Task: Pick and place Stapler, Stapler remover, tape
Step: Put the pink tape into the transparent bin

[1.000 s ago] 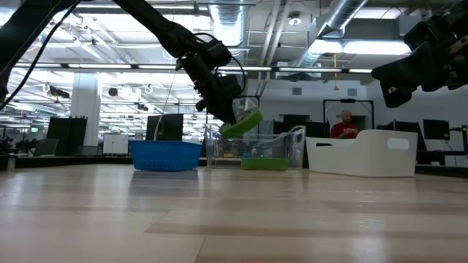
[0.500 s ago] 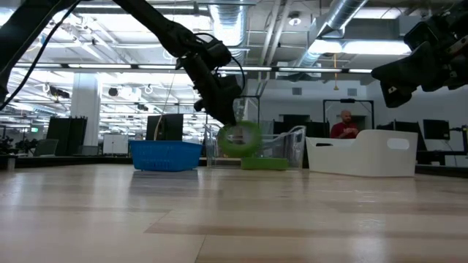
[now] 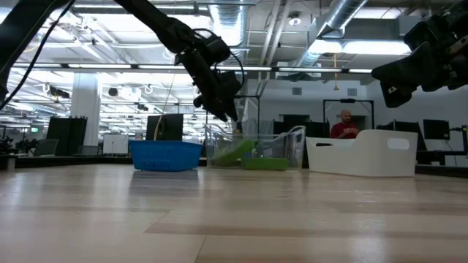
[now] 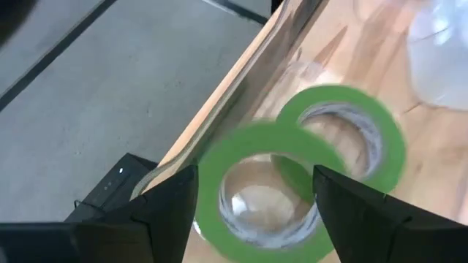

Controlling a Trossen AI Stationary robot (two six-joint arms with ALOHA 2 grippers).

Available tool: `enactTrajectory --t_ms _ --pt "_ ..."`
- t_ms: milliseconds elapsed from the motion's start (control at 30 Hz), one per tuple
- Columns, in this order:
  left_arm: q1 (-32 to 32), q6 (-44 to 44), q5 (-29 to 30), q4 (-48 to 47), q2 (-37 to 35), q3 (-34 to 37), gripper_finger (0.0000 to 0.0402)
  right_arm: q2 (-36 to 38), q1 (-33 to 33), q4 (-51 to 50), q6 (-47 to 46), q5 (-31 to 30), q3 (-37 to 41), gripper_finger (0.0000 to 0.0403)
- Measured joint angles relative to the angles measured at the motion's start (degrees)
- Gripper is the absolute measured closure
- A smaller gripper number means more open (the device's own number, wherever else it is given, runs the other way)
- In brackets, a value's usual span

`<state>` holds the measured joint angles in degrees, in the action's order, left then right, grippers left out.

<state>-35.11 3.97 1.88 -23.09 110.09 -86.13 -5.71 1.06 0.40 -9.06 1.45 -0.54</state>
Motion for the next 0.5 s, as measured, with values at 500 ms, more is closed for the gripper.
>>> enactTrajectory --t_ms 500 --pt "1.0 0.0 -0.2 0.1 -9.0 0.0 0.0147 0.0 0.0 0.0 0.0 0.0 0.0 0.0403"
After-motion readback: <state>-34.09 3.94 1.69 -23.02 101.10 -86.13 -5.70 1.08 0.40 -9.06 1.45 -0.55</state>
